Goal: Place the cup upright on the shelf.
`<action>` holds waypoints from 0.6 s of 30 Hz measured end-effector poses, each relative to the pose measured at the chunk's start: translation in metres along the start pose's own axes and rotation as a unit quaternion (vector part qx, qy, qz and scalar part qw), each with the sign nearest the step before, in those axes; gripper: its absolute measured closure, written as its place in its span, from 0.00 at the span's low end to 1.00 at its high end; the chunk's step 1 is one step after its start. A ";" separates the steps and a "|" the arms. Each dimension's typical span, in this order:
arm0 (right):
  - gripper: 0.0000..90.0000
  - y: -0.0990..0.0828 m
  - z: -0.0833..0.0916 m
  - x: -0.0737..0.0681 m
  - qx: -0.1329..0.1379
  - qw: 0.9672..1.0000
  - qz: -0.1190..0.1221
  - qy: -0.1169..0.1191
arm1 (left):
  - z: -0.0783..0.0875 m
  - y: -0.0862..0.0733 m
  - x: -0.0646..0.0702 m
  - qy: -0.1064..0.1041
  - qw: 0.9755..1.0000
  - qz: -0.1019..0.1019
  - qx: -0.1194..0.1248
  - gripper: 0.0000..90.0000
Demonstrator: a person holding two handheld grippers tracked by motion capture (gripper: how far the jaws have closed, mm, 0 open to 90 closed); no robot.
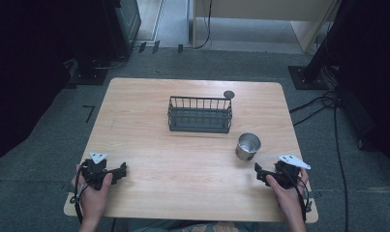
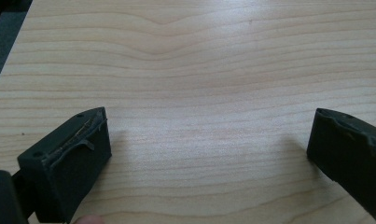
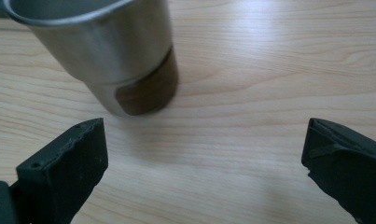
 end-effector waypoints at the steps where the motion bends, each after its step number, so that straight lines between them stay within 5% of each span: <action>1: 0.00 0.001 -0.001 -0.002 0.000 1.000 -0.003 0.004 | 0.000 0.000 0.000 0.000 1.000 0.000 0.000 0.00; 18: 0.00 0.018 -0.027 -0.033 0.014 0.999 0.001 0.031 | 0.000 0.000 0.000 0.000 1.000 0.000 0.000 0.00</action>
Point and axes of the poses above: each handheld gripper's, and its own axes: z roughly backward along the jaws, y roughly out of its top, x roughly to its right, the point moved 4 cm from there along -z, roughly forward along the jaws, and after that the axes turned 15 degrees about x, right-handed, at the moved point
